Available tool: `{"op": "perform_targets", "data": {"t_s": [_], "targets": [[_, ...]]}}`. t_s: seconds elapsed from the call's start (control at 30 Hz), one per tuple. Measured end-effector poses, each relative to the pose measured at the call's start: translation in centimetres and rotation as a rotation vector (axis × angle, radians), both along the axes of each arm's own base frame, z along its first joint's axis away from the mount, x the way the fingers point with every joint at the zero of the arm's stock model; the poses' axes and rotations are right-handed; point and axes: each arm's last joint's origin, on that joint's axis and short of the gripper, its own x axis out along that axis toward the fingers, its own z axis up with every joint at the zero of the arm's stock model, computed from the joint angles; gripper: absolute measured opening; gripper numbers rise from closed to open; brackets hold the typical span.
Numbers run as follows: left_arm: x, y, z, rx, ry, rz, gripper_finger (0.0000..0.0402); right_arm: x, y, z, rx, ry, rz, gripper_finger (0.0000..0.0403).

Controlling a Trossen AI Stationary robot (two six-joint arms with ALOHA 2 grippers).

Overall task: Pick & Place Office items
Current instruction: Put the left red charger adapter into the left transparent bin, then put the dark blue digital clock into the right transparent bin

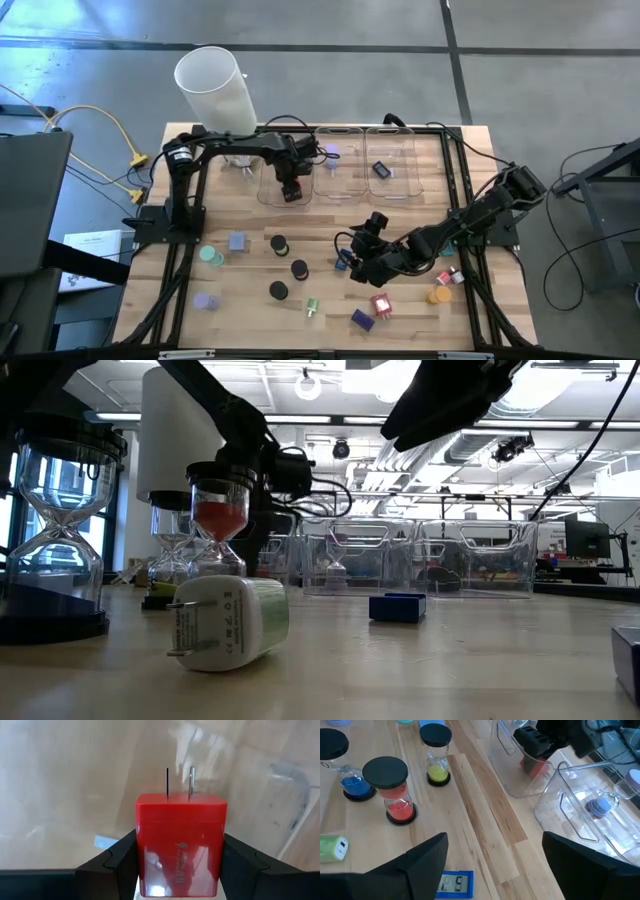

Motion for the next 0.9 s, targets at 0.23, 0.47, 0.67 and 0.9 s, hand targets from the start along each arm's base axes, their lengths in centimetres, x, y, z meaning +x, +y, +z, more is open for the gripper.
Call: {"op": "perform_targets", "data": {"t_s": [0.23,0.47,0.67,0.9], "targets": [[0.2,-0.2,0.0,-0.002,-0.008,0.003,0.0270,0.0,0.0,0.0,-0.002,0.005,0.000,0.0314],[0.1,-0.3,0.0,-0.008,-0.001,0.022,0.0278,-0.1,0.0,0.0,-0.003,0.007,0.000,0.0314],[-0.1,-0.4,0.4,-0.025,0.040,0.017,0.0279,-0.1,0.0,-0.1,-0.004,0.009,0.000,0.0314],[0.6,-0.7,3.7,-0.040,0.078,0.005,0.0280,-0.1,-0.3,-0.2,0.002,0.017,-0.024,0.0314]]}}
